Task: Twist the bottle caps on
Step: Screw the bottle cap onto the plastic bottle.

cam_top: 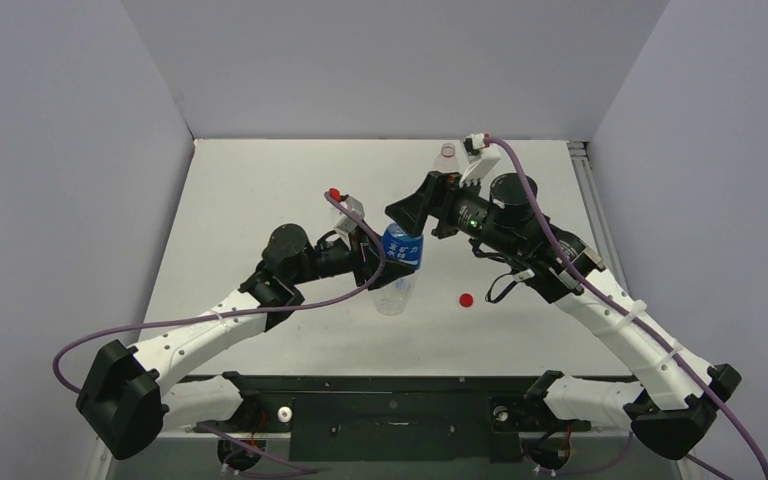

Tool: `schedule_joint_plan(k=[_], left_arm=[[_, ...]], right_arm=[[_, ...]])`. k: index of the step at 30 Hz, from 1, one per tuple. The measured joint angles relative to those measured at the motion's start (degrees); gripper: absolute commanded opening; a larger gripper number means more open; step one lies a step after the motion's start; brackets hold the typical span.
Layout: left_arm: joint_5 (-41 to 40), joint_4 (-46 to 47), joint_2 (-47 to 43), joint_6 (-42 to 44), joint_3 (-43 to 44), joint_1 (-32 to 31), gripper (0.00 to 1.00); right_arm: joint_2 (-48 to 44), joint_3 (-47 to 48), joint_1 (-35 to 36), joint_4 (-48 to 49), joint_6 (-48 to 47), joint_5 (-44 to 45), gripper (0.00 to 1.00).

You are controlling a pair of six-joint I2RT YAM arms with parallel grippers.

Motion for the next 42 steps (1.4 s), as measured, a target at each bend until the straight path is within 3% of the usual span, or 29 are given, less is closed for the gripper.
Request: schedule_joint_plan(k=[8,26,38,42], left_arm=[[1.36,0.5,1.2,-1.09,0.0,-0.63,0.0],[3.21,3.41,3.15,-2.97,0.0,0.55,0.0],[4.35,1.44,4.52,-2.97,0.0,3.69,0.0],[5.55,0.31,3.8,-2.16,0.0,3.76,0.0]], right_arm=[[1.07,0.81,3.37,2.45,0.15,-0.55,0.81],[0.22,0.79,3.69,1.64,0.02,0.74,0.81],[-8.41,0.0,3.93,-1.03,-0.17,2.91,0.79],[-9.53,0.0,1.4,-2.62,-0.57,3.41,0.74]])
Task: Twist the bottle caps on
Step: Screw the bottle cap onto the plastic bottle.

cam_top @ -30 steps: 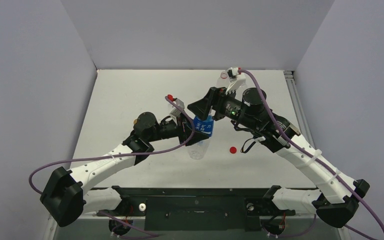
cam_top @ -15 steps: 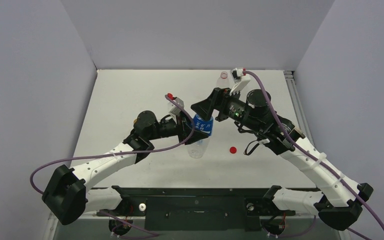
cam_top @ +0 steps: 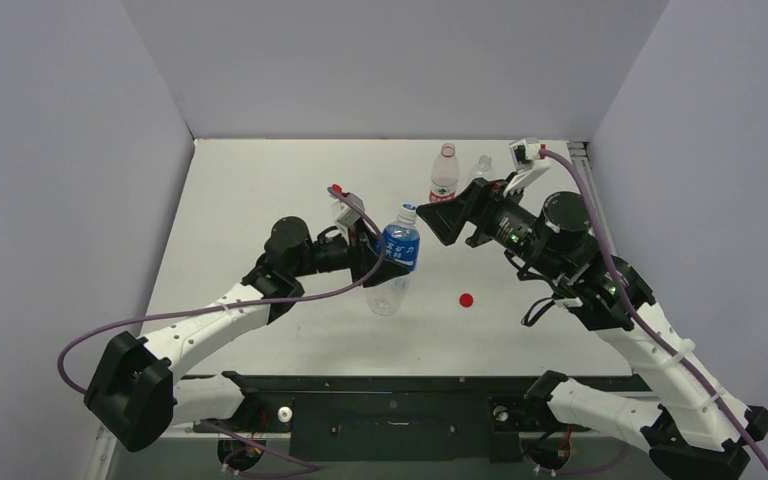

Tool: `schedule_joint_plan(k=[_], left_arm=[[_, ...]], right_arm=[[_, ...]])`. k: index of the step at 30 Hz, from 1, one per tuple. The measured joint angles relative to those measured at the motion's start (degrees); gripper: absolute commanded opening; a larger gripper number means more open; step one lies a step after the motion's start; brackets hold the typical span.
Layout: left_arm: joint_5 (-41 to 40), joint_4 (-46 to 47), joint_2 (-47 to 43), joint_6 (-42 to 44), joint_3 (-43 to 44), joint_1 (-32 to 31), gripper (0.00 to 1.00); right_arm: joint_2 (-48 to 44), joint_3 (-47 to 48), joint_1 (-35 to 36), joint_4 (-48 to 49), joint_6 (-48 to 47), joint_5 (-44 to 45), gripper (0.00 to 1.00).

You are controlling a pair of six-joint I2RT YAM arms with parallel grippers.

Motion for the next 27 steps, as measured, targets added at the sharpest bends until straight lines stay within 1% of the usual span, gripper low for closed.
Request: schedule_joint_plan(k=[4,9,12,18,27], left_arm=[[3.67,-0.9,-1.68,0.24,0.04,0.0,0.0],[8.7,-1.03,-2.78,0.17,0.11,-0.02,0.0],[10.49,-1.46,-2.91,0.13,0.11,0.0,0.0],[12.68,-1.6,-2.91,0.04,0.11,-0.02,0.0],[13.42,-1.99,-2.91,0.57,0.39,-0.66,0.0]], right_arm=[[1.44,0.02,-3.19,-1.92,-2.1,-1.73,0.67],[4.68,0.33,-3.52,-5.84,-5.44,-6.34,0.65],[4.94,0.44,-3.5,-6.97,-6.56,-8.44,0.63],[4.83,0.85,-3.5,-7.15,-7.23,-11.19,0.57],[4.9,0.85,-3.34,-6.86,-6.75,-14.12,0.44]])
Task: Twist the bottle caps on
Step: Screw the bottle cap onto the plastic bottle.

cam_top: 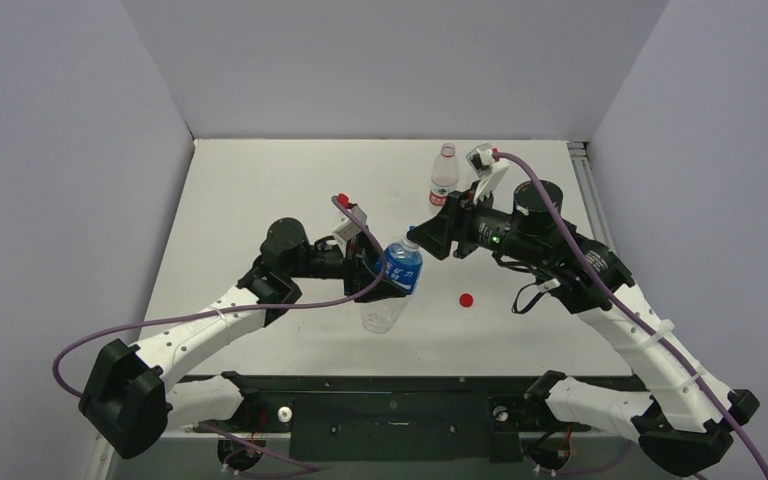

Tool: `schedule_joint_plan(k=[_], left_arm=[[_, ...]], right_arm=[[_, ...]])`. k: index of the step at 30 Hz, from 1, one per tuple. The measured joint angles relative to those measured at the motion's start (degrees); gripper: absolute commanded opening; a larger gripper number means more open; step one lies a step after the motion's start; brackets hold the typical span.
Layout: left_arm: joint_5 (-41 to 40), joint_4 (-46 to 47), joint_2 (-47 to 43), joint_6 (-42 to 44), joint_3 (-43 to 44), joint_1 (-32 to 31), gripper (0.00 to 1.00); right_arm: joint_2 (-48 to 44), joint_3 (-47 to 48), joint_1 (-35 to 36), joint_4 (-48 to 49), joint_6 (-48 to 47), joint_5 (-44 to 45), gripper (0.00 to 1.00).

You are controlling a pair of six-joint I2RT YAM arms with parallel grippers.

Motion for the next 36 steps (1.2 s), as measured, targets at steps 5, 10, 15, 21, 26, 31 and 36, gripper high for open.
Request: schedule_joint_plan(k=[5,10,15,21,26,31,36], left_arm=[[-0.02,-0.5,0.0,0.94,0.02,-0.13,0.0],[-0.07,-0.55,0.07,1.62,0.02,-0.24,0.0],[-0.07,-0.63,0.35,2.25,0.28,-0.35,0.0],[-0.09,-0.72,1.03,2.54,0.74,-0.35,0.0],[-1.86,-1.64,1.25,3.58,1.03,-0.52,0.0],[-14.32,-4.81,1.22,8.57,1.27,-3.56,0.0],[-38.62,-8.11,1.31,16.33,1.25,-11.17,0.0]], right_arm=[[0.22,0.0,0.0,0.98,0.92,-1.03,0.38],[0.76,0.0,0.0,1.64,1.51,-1.9,0.37],[1.42,0.0,0.0,1.62,1.53,-2.32,0.34],[1.49,0.0,0.0,1.51,1.53,-2.25,0.12],[1.51,0.0,0.0,1.14,1.53,-0.96,0.0],[3.28,1.6,0.13,-1.88,3.65,6.23,0.0],[6.21,2.84,1.57,-4.63,8.87,17.81,0.0]])
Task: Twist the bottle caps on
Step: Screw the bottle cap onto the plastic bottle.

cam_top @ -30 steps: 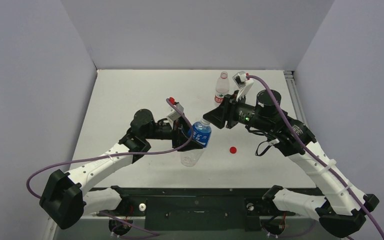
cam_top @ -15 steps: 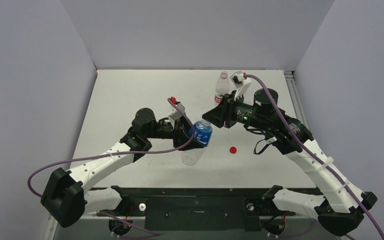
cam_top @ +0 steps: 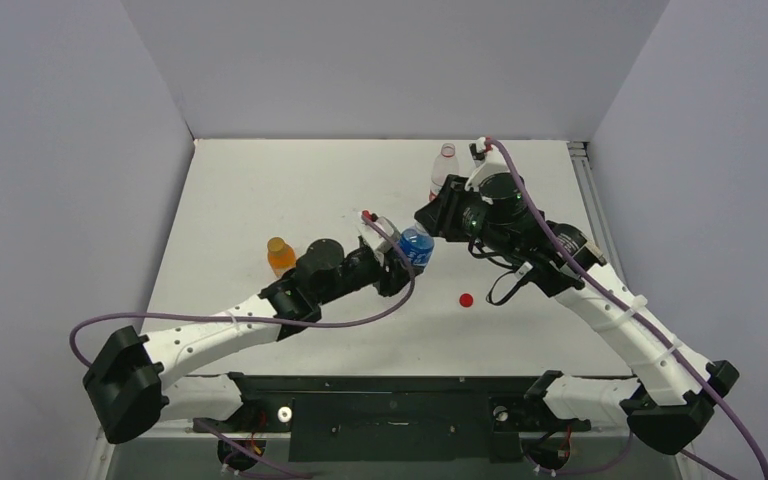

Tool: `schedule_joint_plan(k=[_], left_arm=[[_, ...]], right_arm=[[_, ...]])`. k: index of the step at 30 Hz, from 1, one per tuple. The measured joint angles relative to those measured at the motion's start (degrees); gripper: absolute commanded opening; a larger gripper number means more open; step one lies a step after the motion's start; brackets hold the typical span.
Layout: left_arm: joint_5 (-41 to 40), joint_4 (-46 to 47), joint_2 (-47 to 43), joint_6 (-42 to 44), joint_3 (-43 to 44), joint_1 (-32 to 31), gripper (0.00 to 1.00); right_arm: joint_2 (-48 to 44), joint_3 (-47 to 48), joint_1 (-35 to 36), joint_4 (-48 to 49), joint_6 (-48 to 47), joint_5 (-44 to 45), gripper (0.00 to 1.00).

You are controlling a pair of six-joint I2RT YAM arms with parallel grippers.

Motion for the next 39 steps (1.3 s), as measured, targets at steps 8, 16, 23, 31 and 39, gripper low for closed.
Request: schedule_joint_plan(k=[8,16,23,31,39], left_arm=[[-39.43,4.66,8.26,16.85,1.29,-12.07,0.0],[-50.18,6.12,11.82,23.89,3.45,-14.21,0.0],[-30.38,-1.31,4.92,17.59,4.44,-5.22,0.0],[10.16,-10.1,3.02,7.87,5.6,6.78,0.0],[36.02,-1.09,2.67,-6.62,2.71,9.57,0.0]], right_arm=[[4.68,0.11,4.0,-1.95,10.4,18.45,0.0],[5.51,-0.76,4.96,-0.04,15.37,23.89,0.6],[2.08,0.81,0.59,-0.61,10.25,15.3,0.72],[-4.44,1.03,-7.21,2.51,-0.66,-4.44,0.7],[-5.55,-2.8,-7.19,3.43,-9.14,-21.0,0.68]])
